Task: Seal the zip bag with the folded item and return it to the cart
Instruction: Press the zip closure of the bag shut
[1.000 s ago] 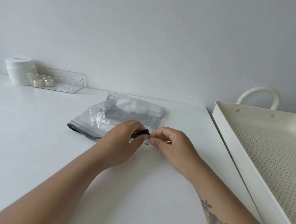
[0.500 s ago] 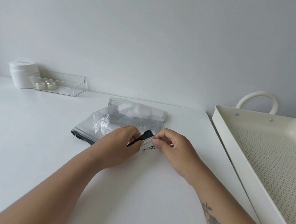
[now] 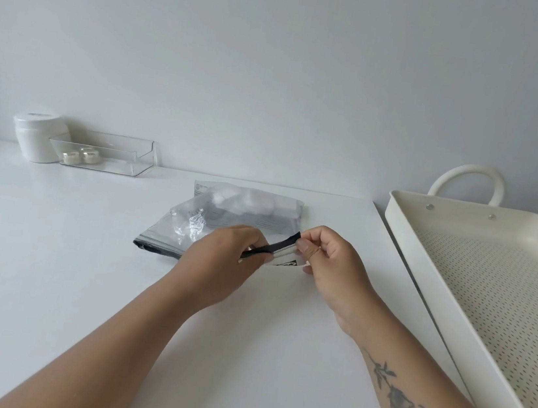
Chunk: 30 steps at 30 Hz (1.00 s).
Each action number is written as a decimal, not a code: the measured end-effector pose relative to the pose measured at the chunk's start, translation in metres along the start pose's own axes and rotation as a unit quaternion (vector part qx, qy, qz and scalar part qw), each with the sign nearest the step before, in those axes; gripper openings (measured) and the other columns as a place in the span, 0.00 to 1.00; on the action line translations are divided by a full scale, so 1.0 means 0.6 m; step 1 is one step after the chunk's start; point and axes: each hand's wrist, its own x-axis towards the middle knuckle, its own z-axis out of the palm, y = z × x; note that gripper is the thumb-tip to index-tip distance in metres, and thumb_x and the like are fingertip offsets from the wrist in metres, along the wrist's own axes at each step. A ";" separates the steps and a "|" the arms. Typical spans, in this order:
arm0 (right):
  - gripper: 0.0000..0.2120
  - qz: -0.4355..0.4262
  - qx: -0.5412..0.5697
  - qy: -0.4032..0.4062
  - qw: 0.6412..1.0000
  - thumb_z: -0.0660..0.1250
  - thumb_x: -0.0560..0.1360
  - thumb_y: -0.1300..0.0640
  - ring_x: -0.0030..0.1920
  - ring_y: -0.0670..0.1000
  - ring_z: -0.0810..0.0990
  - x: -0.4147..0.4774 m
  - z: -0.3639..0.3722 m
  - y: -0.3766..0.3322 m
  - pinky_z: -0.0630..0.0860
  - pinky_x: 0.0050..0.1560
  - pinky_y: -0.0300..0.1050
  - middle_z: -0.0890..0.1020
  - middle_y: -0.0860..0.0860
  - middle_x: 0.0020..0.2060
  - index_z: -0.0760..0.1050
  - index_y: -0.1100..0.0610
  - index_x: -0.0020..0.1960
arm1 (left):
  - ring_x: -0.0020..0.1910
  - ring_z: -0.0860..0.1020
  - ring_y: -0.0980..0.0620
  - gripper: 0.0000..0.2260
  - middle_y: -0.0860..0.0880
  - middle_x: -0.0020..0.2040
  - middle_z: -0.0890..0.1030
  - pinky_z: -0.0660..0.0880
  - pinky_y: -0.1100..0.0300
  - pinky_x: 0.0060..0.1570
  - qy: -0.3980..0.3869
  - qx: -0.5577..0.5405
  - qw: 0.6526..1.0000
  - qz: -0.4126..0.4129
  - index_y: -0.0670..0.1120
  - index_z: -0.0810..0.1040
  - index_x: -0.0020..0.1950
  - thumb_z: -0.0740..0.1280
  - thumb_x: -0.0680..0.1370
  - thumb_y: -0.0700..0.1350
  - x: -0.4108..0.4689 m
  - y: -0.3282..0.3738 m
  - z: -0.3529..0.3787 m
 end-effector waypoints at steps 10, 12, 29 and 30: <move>0.02 -0.041 -0.013 -0.020 0.999 0.66 0.78 0.51 0.39 0.43 0.74 -0.002 -0.002 -0.007 0.69 0.39 0.34 0.81 0.49 0.45 0.75 0.45 0.47 | 0.41 0.76 0.56 0.05 0.56 0.41 0.78 0.75 0.52 0.44 0.034 0.019 0.999 0.009 0.50 0.79 0.44 0.66 0.78 0.50 -0.006 0.000 -0.011; 0.02 -0.039 -0.006 -0.038 0.999 0.68 0.76 0.54 0.42 0.44 0.78 -0.005 0.006 -0.008 0.70 0.42 0.37 0.83 0.46 0.43 0.76 0.47 0.47 | 0.40 0.75 0.56 0.05 0.56 0.40 0.77 0.75 0.51 0.42 0.033 0.017 0.999 0.017 0.50 0.79 0.44 0.66 0.78 0.49 -0.006 0.000 -0.010; 0.20 -0.142 -0.258 0.117 0.948 0.72 0.72 0.49 0.58 0.49 0.68 0.003 -0.014 0.009 0.65 0.56 0.42 0.75 0.42 0.52 0.72 0.46 0.62 | 0.44 0.76 0.51 0.06 0.58 0.41 0.74 0.73 0.55 0.45 0.028 0.087 0.996 -0.013 0.49 0.76 0.47 0.62 0.80 0.49 -0.005 -0.022 -0.023; 0.26 -0.187 -0.298 0.105 0.930 0.73 0.71 0.47 0.62 0.49 0.64 -0.001 -0.007 0.004 0.63 0.62 0.45 0.73 0.41 0.57 0.69 0.43 0.66 | 0.44 0.76 0.51 0.06 0.59 0.40 0.74 0.71 0.56 0.44 0.029 0.084 0.996 -0.004 0.49 0.76 0.47 0.62 0.80 0.49 -0.005 -0.020 -0.021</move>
